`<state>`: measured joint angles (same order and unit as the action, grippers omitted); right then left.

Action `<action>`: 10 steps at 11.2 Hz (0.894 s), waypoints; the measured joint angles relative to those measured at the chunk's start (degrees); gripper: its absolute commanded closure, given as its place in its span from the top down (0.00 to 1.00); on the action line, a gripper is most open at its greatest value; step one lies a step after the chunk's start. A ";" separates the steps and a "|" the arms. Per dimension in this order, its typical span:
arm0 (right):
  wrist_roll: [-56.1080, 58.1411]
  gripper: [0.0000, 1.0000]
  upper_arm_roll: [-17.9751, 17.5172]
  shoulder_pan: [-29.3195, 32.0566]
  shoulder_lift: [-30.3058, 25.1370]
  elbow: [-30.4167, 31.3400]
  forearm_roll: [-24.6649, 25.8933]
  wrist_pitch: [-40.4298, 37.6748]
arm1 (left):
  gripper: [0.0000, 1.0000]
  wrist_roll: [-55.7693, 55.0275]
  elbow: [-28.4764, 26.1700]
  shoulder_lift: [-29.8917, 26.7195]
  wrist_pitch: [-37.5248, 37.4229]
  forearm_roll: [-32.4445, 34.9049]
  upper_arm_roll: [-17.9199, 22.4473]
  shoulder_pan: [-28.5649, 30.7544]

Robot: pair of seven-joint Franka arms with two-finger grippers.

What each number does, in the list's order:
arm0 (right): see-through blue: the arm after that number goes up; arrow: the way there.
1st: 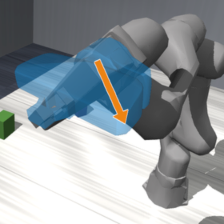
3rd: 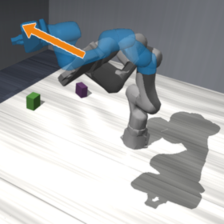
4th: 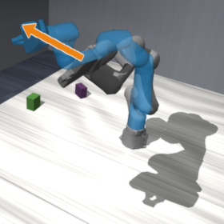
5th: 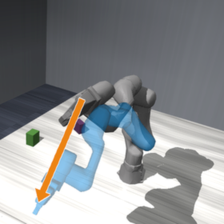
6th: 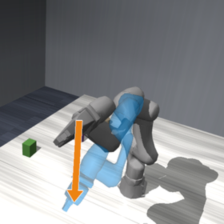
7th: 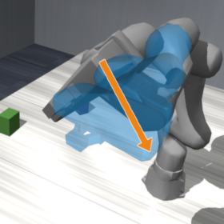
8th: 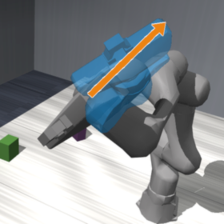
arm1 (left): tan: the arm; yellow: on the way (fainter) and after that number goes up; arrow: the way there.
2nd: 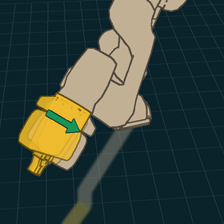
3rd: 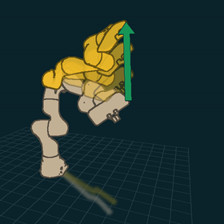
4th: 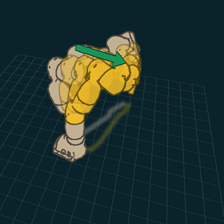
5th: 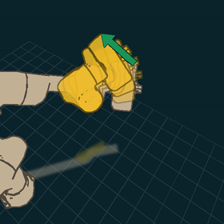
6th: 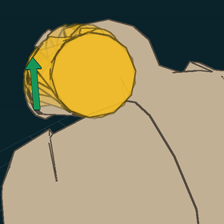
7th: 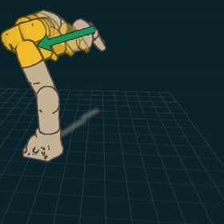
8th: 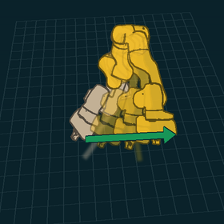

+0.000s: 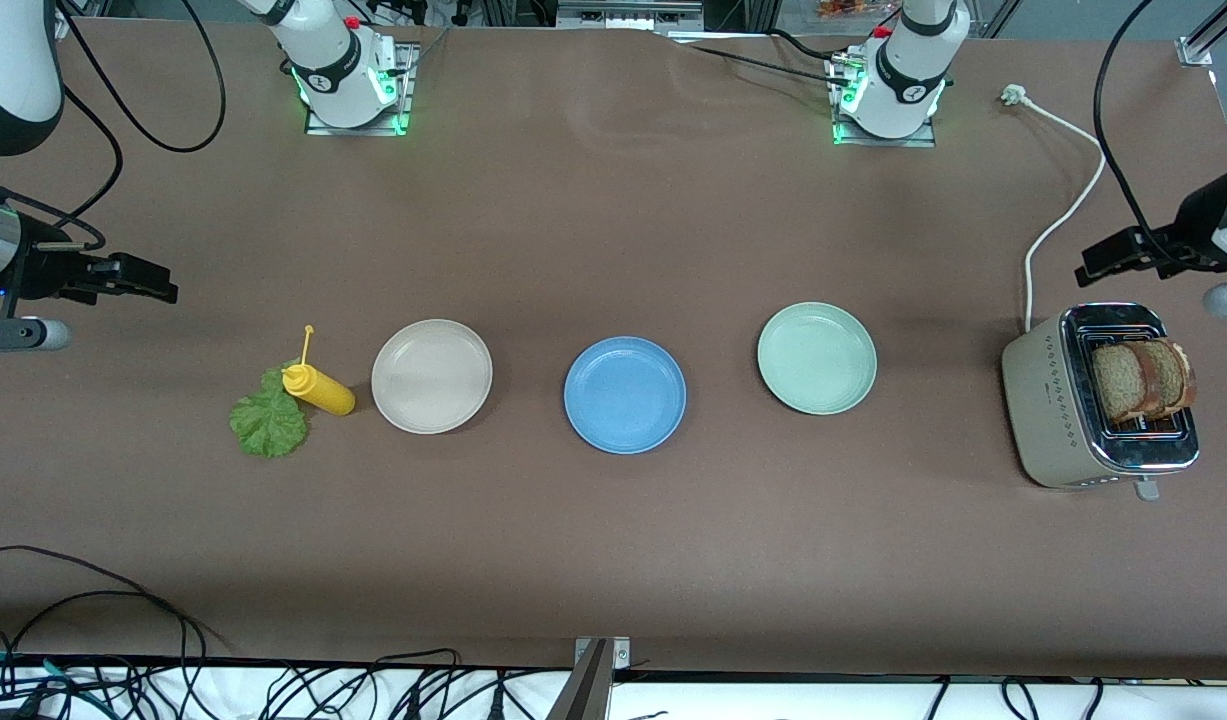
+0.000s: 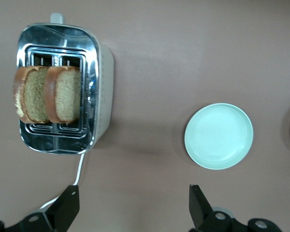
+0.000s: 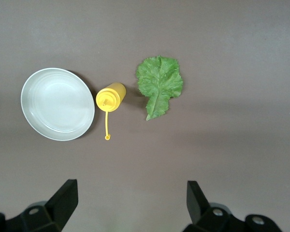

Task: Make sandwich in blue plate with both arms
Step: 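Move the left gripper over the toaster toward the bread slices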

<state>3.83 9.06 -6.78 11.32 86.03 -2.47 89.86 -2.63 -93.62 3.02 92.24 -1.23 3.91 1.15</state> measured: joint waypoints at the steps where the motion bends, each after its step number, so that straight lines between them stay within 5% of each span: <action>1: 0.00 1.00 0.00 0.00 0.00 -0.01 0.00 0.00 | 1.00 1.81 0.30 1.03 0.32 0.00 1.19 0.01; 10: -0.05 1.00 0.03 0.00 -0.02 -0.04 0.00 0.01 | 1.00 9.57 0.62 9.92 9.38 0.00 8.61 0.36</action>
<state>3.78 9.09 -6.78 11.30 85.98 -2.47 89.87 6.95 -92.99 12.94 101.62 -1.23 12.52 1.51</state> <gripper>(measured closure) 0.000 0.000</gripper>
